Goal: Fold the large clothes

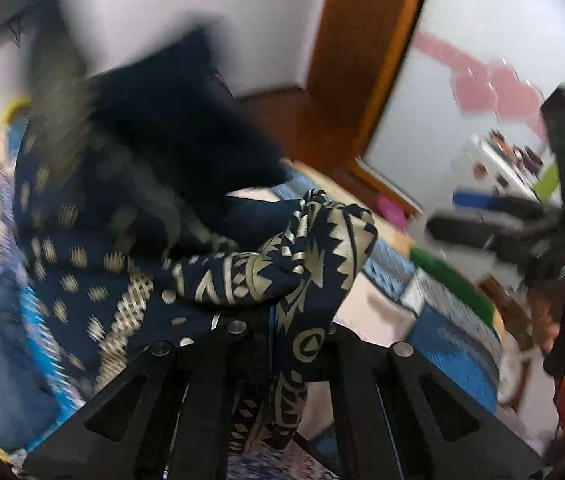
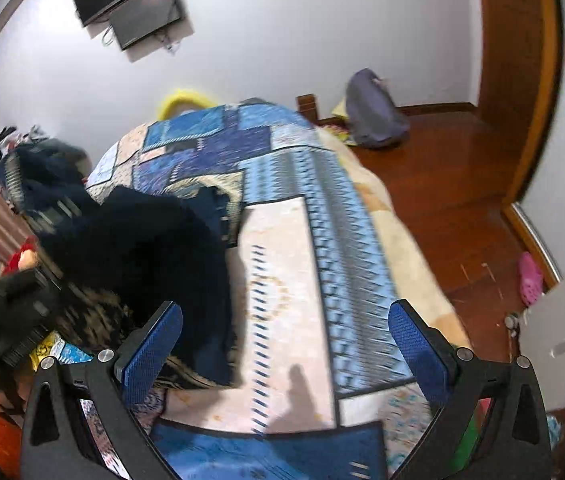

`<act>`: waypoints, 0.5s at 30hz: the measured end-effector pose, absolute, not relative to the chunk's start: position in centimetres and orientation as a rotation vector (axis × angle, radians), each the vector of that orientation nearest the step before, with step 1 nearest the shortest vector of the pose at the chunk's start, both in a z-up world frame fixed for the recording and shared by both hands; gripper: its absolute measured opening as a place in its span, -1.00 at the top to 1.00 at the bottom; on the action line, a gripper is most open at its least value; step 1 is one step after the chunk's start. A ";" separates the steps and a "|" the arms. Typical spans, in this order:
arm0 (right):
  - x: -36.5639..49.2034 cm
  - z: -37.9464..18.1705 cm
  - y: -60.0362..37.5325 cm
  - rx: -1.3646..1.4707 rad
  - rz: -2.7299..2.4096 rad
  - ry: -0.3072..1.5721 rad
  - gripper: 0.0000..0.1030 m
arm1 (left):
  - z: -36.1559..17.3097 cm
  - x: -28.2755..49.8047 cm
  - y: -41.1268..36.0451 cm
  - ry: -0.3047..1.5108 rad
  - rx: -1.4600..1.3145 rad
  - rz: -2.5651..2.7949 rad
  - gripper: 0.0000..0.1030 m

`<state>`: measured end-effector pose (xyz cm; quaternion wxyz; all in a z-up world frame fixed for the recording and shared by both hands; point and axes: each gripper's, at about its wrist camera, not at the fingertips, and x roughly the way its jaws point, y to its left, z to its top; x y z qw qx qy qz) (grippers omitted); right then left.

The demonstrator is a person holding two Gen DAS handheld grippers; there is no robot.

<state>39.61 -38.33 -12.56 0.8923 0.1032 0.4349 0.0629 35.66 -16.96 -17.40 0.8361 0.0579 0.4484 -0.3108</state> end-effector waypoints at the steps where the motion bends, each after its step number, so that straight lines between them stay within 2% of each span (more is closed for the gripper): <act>1: 39.4 -12.6 -38.7 0.216 0.126 0.900 -0.99 | -18.1 35.7 -17.2 0.980 0.132 -0.671 0.92; 6: 38.9 -12.3 -39.7 0.231 0.125 0.887 -0.99 | -20.0 35.3 -16.7 1.057 0.146 -0.685 0.89; 10: 38.5 -11.9 -39.0 0.242 0.154 0.881 -0.99 | -18.9 33.3 -15.8 0.999 0.183 -0.680 0.65; 12: 38.8 -11.6 -38.5 0.247 0.180 0.875 -0.99 | -18.1 32.4 -15.0 0.982 0.185 -0.674 0.23; 15: 39.4 -10.9 -37.2 0.253 0.232 0.859 -0.99 | -16.6 30.9 -13.5 0.935 0.170 -0.645 -0.14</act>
